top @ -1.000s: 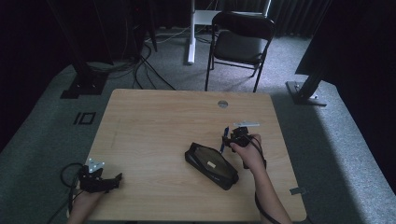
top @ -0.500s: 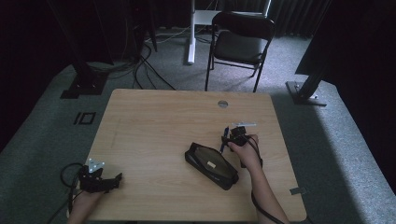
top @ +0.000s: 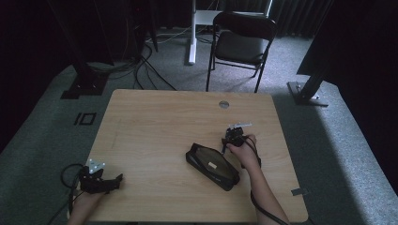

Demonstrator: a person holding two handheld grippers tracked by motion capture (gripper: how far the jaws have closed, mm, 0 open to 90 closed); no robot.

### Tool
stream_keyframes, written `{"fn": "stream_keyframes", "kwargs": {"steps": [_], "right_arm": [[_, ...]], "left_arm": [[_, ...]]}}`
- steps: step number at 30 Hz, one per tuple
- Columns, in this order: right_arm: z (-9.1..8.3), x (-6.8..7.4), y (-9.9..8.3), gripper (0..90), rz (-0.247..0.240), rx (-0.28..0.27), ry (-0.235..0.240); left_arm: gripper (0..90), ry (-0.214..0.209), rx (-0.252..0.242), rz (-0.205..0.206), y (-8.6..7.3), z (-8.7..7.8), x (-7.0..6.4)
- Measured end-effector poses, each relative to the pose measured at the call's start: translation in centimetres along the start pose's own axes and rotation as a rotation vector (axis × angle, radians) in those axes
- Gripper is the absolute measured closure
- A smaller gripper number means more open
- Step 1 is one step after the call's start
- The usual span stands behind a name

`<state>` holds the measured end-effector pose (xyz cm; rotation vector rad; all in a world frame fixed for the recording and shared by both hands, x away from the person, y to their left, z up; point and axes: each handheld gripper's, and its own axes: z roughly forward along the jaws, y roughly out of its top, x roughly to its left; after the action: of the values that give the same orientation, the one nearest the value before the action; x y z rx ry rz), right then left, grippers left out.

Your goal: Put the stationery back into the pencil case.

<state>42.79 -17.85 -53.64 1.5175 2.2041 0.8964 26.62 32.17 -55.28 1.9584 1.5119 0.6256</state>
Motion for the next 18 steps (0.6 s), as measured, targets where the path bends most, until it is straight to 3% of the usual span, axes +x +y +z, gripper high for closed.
{"fn": "stream_keyframes", "kwargs": {"steps": [10,18], "right_arm": [[0.25,0.35,0.25,75.3,-0.029,0.005,0.024],[0.39,0.62,0.44,79.2,-0.043,0.011,0.031]], "left_arm": [[0.3,0.000,0.000,0.000,0.00,0.00,0.00],[0.3,0.000,0.000,0.000,0.00,0.00,0.00]]}}
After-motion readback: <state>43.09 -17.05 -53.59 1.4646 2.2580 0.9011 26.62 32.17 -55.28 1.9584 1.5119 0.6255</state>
